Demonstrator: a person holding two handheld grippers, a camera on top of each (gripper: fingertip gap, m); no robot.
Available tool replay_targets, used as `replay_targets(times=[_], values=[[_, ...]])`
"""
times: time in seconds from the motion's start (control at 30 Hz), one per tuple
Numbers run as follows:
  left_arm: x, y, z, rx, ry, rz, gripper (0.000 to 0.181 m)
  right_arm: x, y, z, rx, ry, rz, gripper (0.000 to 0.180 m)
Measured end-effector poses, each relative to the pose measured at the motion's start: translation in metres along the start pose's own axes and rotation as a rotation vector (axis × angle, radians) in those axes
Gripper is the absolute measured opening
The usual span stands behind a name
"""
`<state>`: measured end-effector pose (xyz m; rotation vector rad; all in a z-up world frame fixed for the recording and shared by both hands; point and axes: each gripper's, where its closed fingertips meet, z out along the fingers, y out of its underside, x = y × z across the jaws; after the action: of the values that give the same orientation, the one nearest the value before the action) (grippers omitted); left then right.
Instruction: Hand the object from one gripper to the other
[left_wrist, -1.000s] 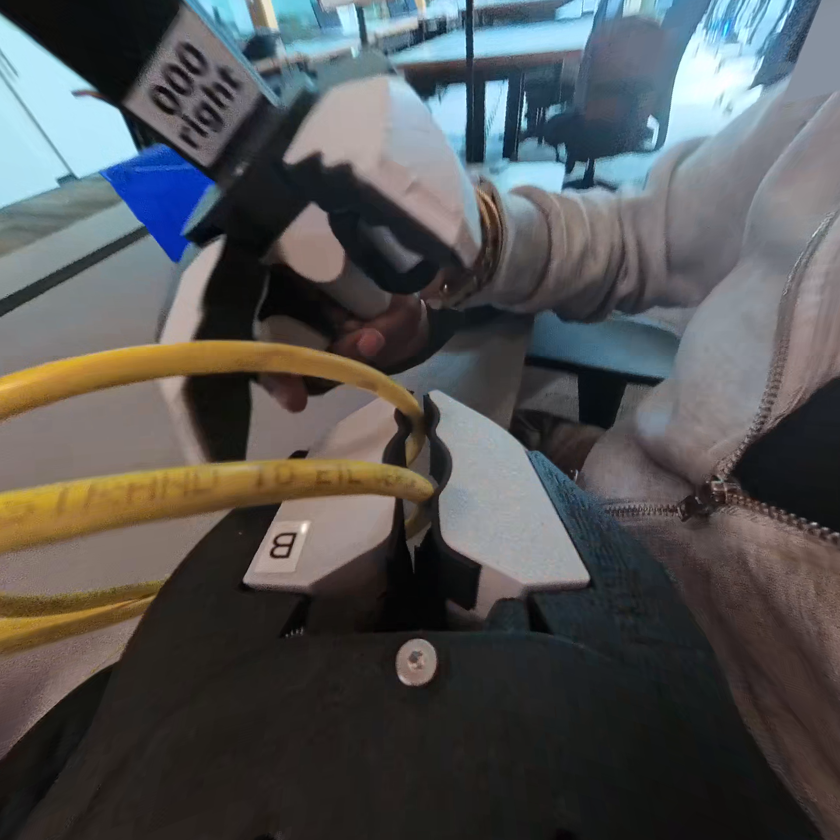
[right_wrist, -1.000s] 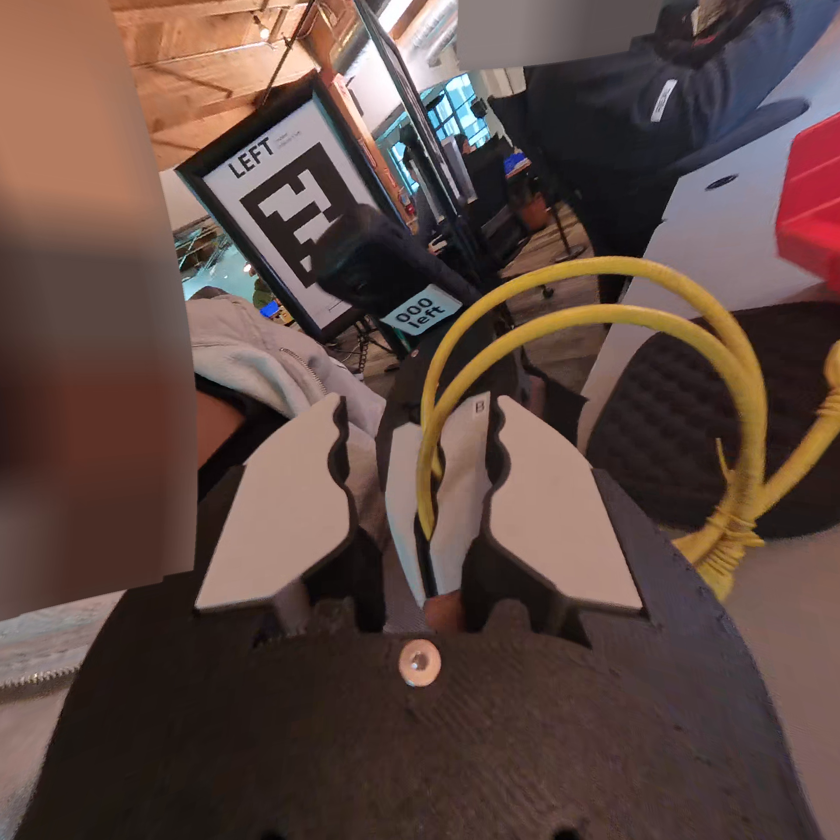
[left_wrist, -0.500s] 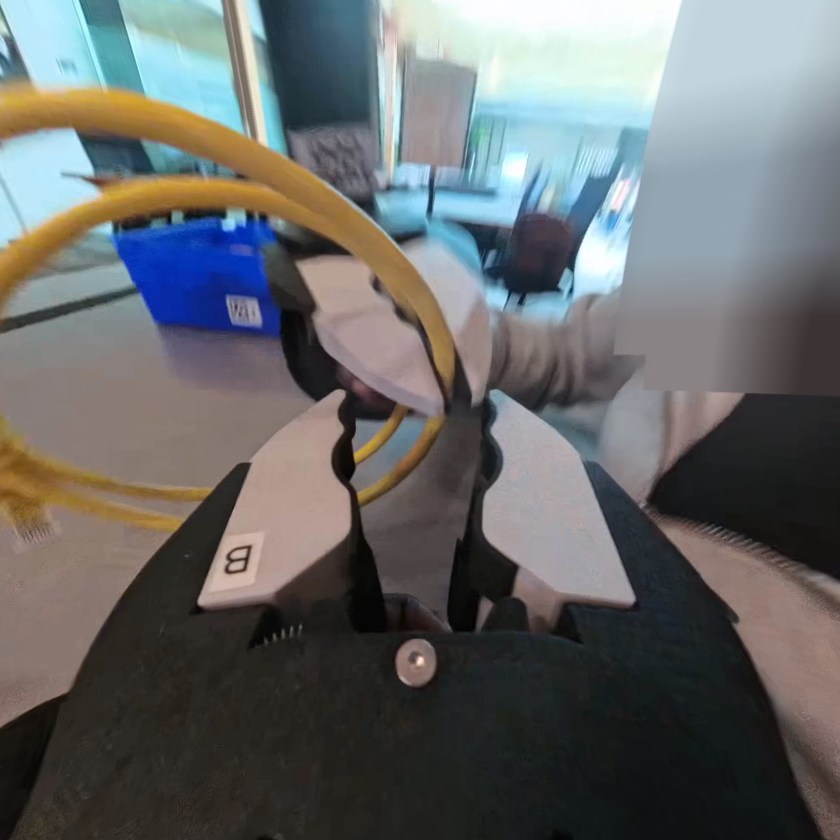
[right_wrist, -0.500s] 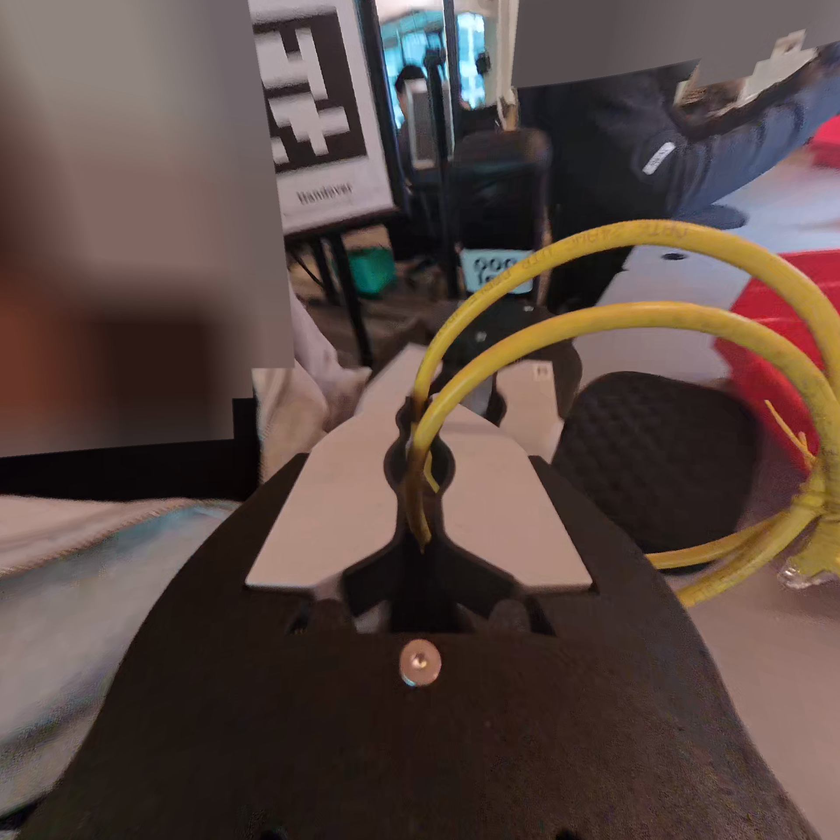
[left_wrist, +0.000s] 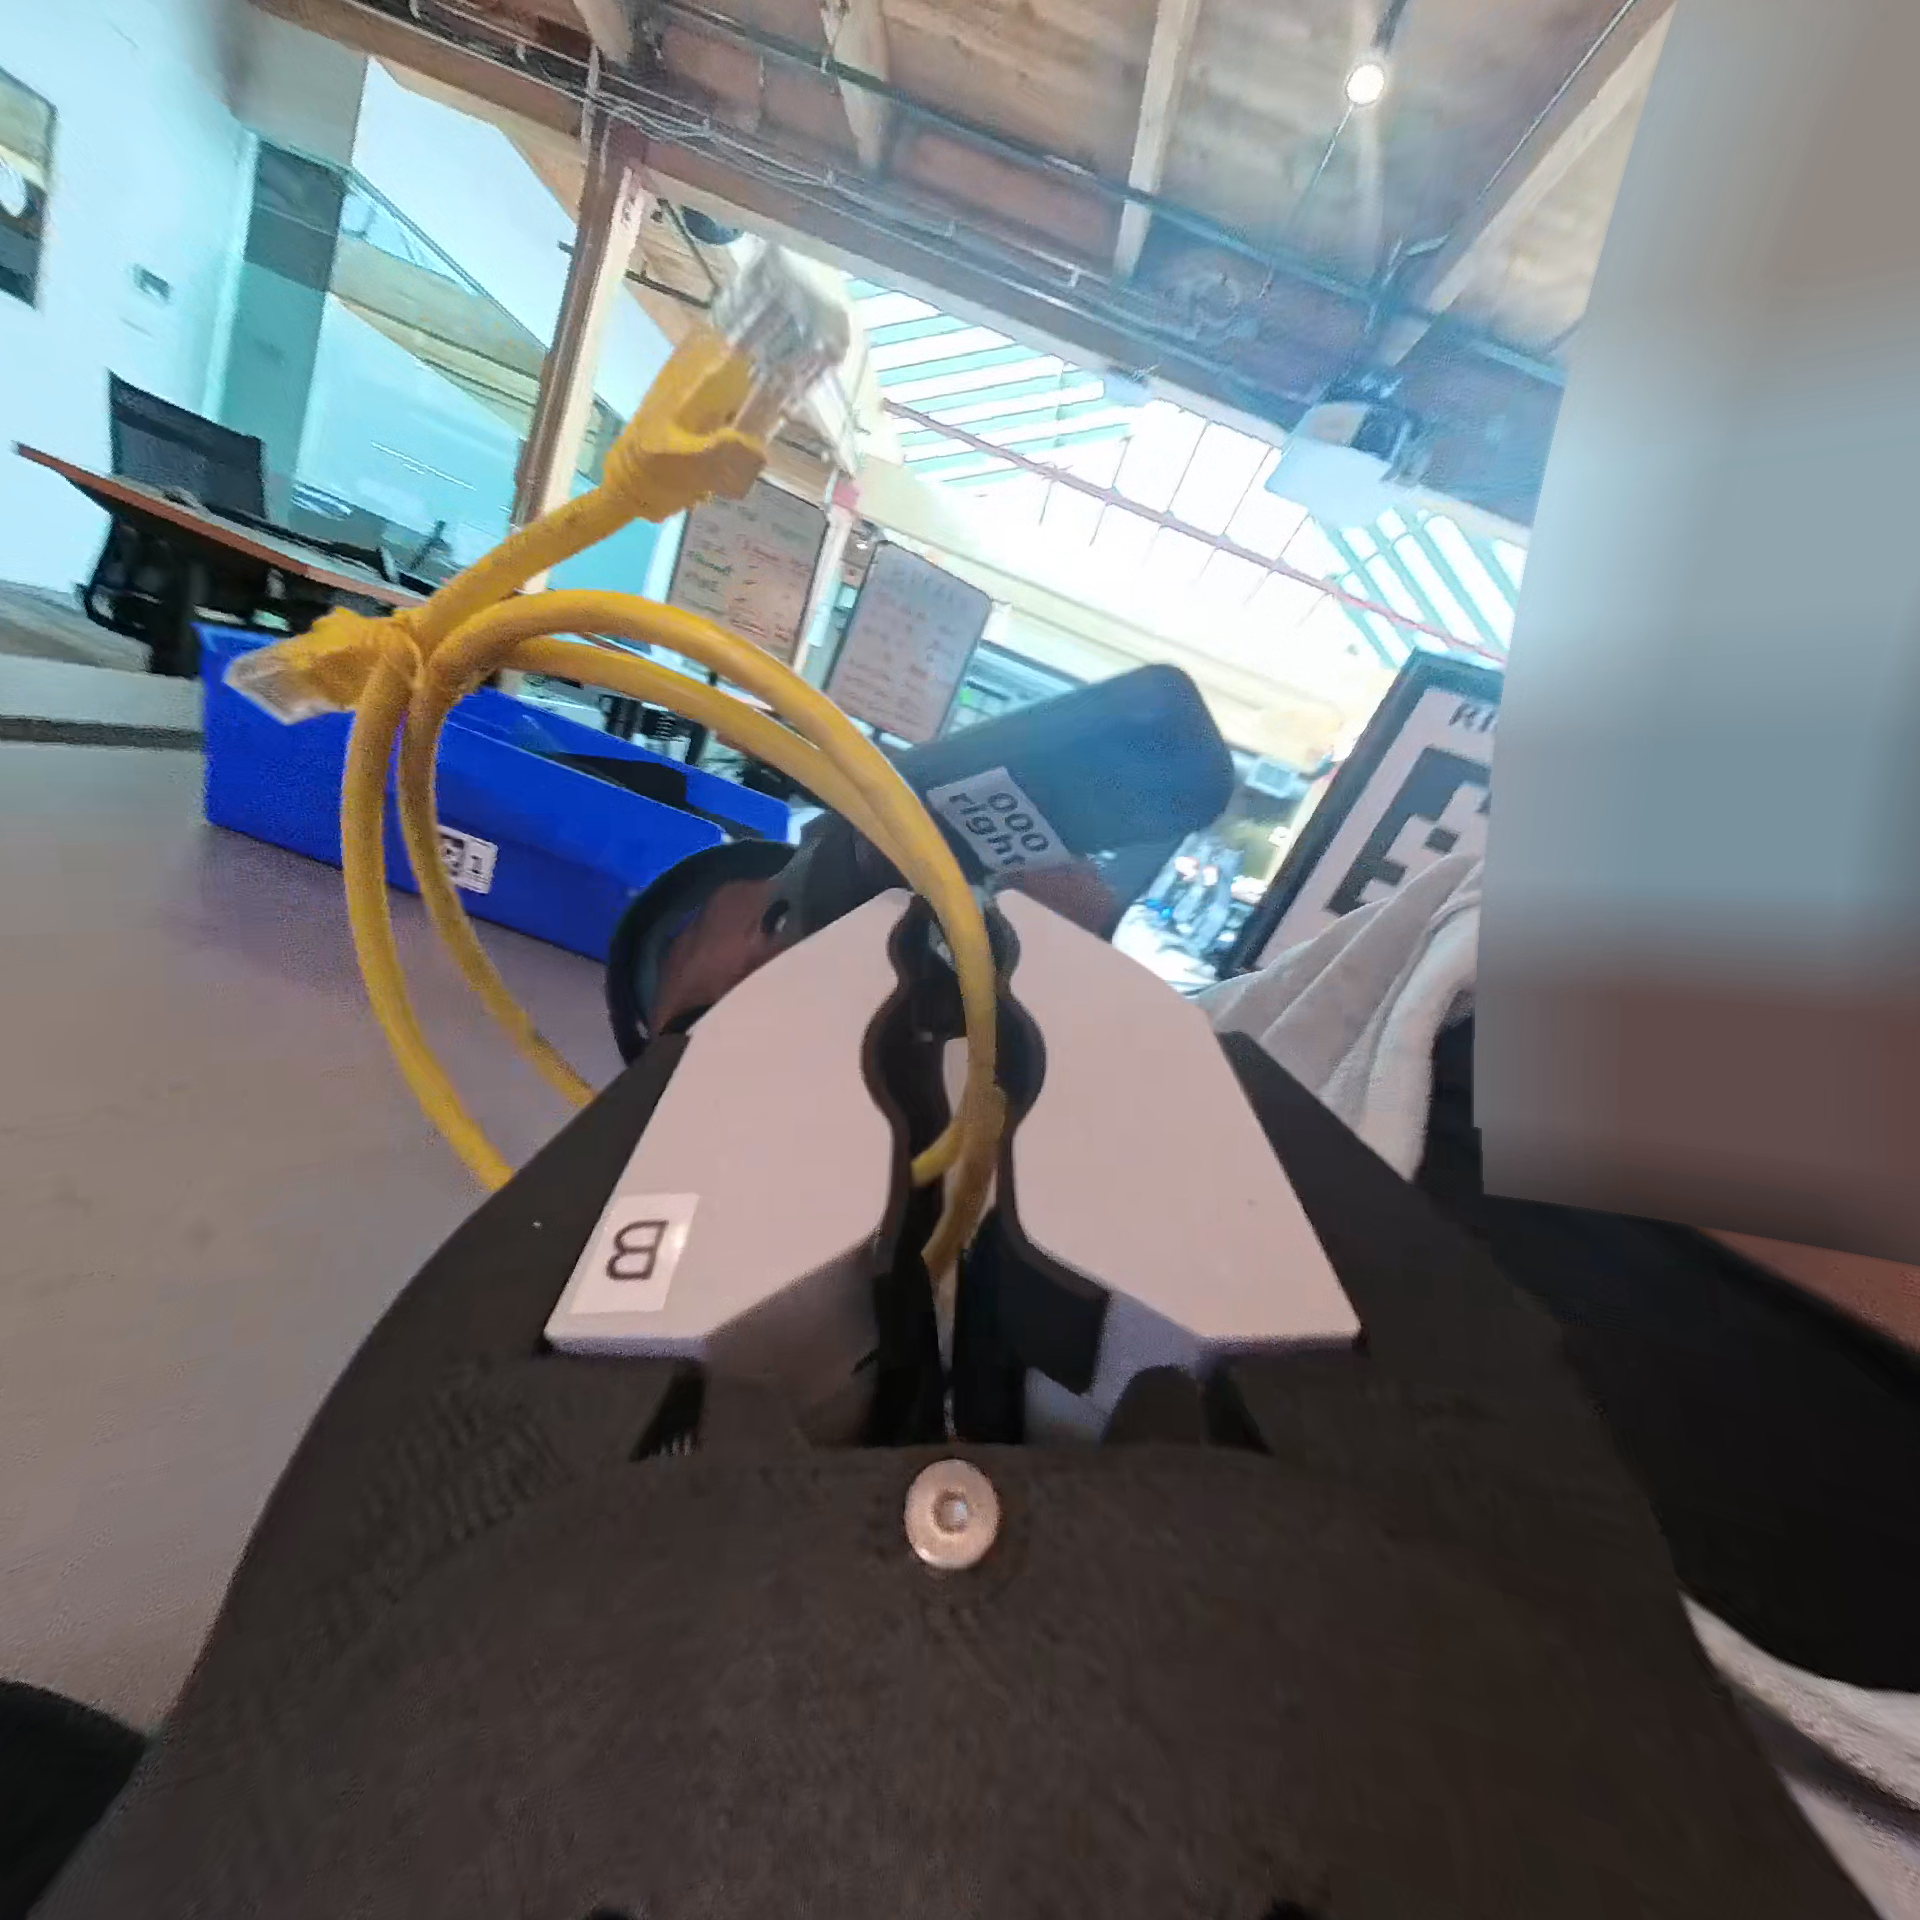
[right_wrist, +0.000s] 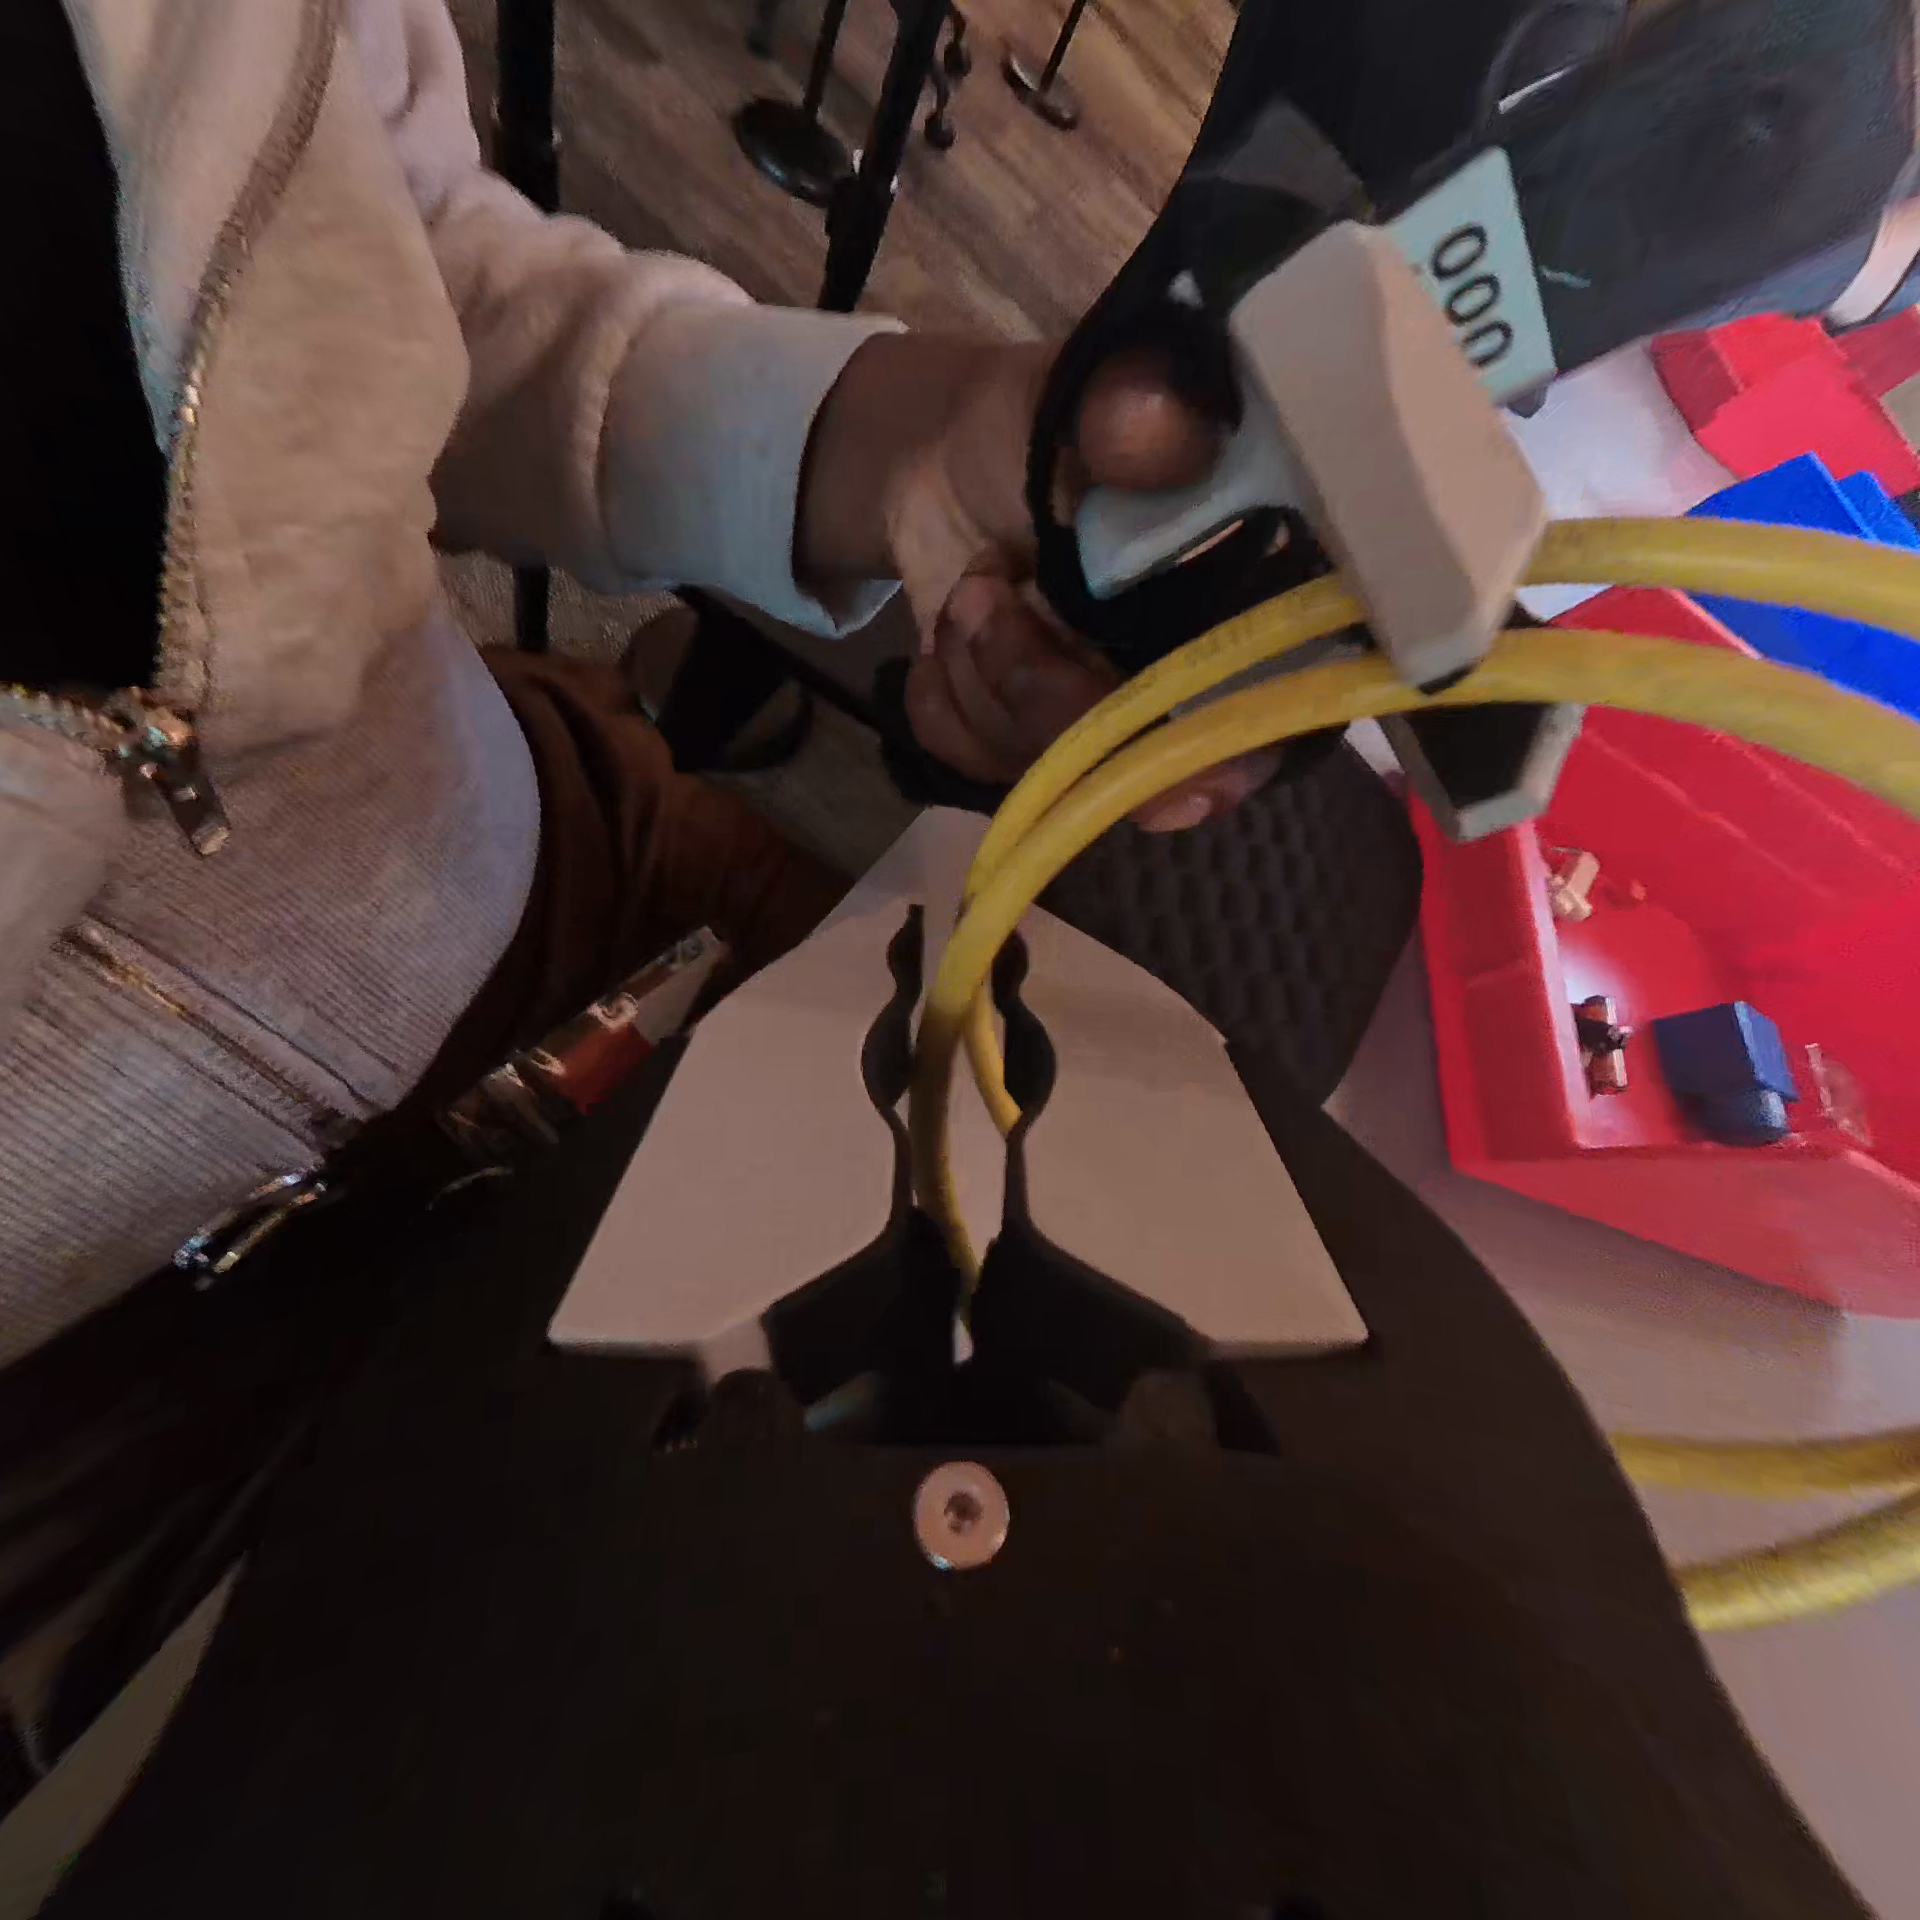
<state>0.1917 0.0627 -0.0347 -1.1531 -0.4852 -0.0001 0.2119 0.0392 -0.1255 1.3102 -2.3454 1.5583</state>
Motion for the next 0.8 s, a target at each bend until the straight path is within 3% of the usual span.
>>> replay_targets(times=[0.03, 0.13, 0.2, 0.33, 0.4, 0.47, 0.53, 0.6, 0.8], values=[[0.0, 0.0, 0.001, -0.006, -0.013, 0.035, 0.009, 0.001, -0.002, -0.001, 0.025, -0.009, 0.043, 0.018], [-0.009, 0.004, 0.0, -0.041, -0.113, 0.193, 0.005, 0.01, -0.024, -0.016, 0.214, -0.067, 0.271, 0.051], [-0.016, 0.006, -0.001, -0.078, -0.189, 0.33, 0.006, 0.025, -0.038, -0.033, 0.375, -0.1, 0.481, 0.062], [-0.035, 0.022, 0.004, -0.222, -0.356, 0.61, 0.006, 0.06, -0.042, -0.057, 0.643, -0.153, 0.886, 0.062], [-0.045, 0.032, 0.008, -0.283, -0.422, 0.713, 0.006, 0.068, -0.042, -0.064, 0.745, -0.18, 0.98, 0.048], [-0.054, 0.037, 0.011, -0.305, -0.48, 0.766, 0.006, 0.072, -0.041, -0.071, 0.801, -0.178, 0.999, 0.013], [-0.057, 0.042, 0.012, -0.318, -0.485, 0.773, 0.007, 0.069, -0.036, -0.07, 0.747, -0.133, 0.924, 0.01], [-0.053, 0.044, 0.011, -0.302, -0.426, 0.723, 0.021, 0.064, -0.035, -0.066, 0.67, -0.108, 0.831, 0.007], [-0.02, -0.001, -0.011, 0.024, -0.145, 0.26, 0.041, 0.041, -0.031, -0.048, 0.433, -0.071, 0.555, 0.006]])
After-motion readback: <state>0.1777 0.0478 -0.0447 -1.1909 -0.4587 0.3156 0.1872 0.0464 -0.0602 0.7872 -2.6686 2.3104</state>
